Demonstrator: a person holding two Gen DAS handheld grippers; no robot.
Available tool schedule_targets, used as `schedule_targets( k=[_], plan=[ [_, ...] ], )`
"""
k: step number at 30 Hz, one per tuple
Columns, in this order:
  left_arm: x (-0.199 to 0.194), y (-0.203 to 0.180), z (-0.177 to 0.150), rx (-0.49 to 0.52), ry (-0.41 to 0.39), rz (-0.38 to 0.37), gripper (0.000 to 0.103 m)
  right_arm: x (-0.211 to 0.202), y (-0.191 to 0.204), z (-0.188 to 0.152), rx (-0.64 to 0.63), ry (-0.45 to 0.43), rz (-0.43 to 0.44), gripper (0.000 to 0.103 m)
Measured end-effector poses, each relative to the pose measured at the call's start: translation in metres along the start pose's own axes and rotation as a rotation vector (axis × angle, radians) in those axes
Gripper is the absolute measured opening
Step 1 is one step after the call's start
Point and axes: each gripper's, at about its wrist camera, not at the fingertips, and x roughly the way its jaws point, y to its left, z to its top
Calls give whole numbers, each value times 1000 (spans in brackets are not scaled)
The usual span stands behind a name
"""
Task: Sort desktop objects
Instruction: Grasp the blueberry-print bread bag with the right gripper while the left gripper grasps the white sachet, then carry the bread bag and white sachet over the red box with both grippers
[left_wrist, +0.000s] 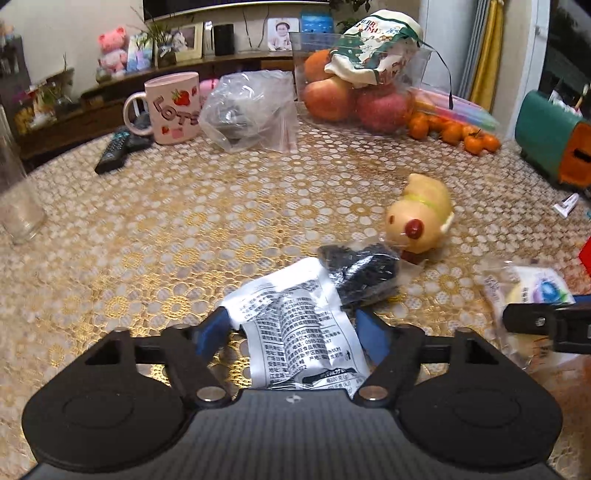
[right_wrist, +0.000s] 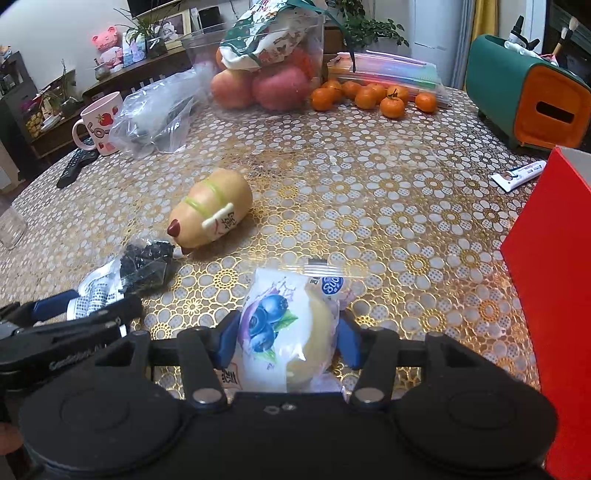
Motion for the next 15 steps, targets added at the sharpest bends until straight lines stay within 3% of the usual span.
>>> schedule_targets(
  k=[7, 15],
  plan=[
    [-5, 2, -3, 2, -8, -6, 60, -5, -5, -4, -14, 0, 8, 53],
    [-22, 11, -14, -33, -2, -42, 59, -22, -19, -13, -2, -4, 20, 52]
  ],
)
